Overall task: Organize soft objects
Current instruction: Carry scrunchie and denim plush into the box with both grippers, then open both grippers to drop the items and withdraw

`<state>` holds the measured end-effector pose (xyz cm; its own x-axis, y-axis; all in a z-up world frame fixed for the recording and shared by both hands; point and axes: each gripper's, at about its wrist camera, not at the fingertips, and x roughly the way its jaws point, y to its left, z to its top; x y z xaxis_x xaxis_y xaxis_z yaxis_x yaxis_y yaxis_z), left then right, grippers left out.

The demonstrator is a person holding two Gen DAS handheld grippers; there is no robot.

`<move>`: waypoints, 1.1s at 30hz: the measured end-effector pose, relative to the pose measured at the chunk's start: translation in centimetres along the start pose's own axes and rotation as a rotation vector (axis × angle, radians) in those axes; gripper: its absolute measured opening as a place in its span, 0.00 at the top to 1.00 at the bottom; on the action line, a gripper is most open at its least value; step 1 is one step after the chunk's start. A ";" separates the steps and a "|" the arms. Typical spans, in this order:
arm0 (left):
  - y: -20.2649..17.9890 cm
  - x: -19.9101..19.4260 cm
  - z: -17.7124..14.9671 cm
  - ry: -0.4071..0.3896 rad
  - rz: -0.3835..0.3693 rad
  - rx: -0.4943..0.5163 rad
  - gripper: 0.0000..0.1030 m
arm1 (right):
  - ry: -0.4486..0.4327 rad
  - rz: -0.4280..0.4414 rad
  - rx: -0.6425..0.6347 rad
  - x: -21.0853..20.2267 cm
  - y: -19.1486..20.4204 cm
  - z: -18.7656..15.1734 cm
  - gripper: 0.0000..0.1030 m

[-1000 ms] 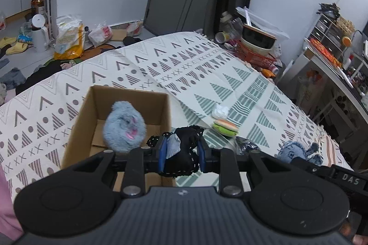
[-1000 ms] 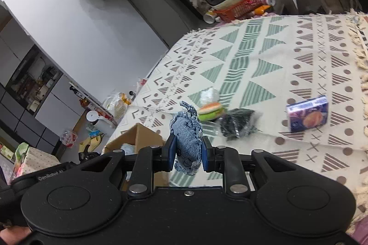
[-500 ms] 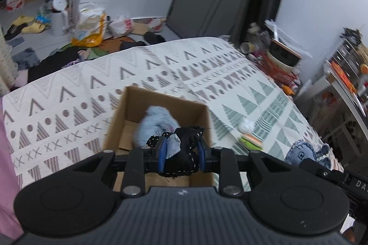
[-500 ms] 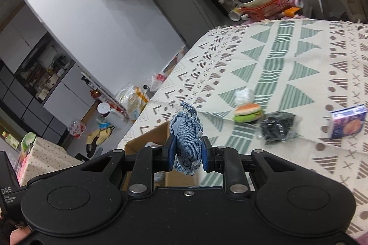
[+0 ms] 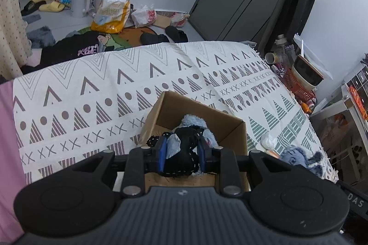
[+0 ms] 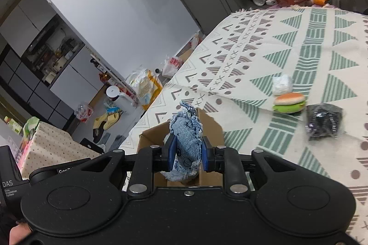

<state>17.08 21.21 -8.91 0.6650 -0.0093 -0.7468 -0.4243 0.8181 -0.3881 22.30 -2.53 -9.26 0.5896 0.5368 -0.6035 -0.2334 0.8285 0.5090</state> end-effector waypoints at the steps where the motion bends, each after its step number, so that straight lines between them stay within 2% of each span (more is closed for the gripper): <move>1: 0.1 0.2 0.0 0.007 -0.004 -0.002 0.74 | 0.004 0.001 -0.001 0.4 0.2 0.0 0.78; 11: 0.5 2.1 0.0 0.050 -0.013 -0.015 0.73 | 0.026 -0.020 -0.022 3.6 1.6 0.6 0.78; 16: 0.9 3.0 0.2 0.076 -0.015 -0.039 0.69 | 0.030 -0.044 -0.041 5.2 2.3 0.8 0.78; 18: 0.8 3.3 0.2 0.083 -0.017 -0.042 0.64 | 0.027 -0.048 -0.052 5.8 2.6 0.9 0.78; 20: 0.7 3.4 0.2 0.086 -0.011 -0.038 0.52 | 0.026 -0.055 -0.066 6.3 2.9 0.9 0.77; 21: 0.7 3.4 0.2 0.086 -0.012 -0.041 0.50 | 0.029 -0.054 -0.072 6.6 3.0 1.0 0.74; 24: 0.7 3.4 0.3 0.067 -0.014 -0.046 0.43 | 0.032 -0.067 -0.087 7.1 3.1 1.1 0.73; 26: 0.7 3.4 0.3 0.060 0.001 -0.047 0.35 | 0.037 -0.072 -0.089 7.1 3.0 1.0 0.73; 28: 0.7 3.5 0.3 0.061 0.009 -0.050 0.32 | 0.042 -0.070 -0.082 6.9 2.7 0.9 0.73; 33: 0.1 3.6 0.1 0.065 0.014 -0.027 0.31 | 0.043 -0.081 -0.068 5.5 1.6 0.6 0.68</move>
<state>19.45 21.29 -11.57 0.6180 -0.0360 -0.7854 -0.4501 0.8028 -0.3910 25.61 1.61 -11.38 0.5749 0.4732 -0.6675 -0.2395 0.8774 0.4157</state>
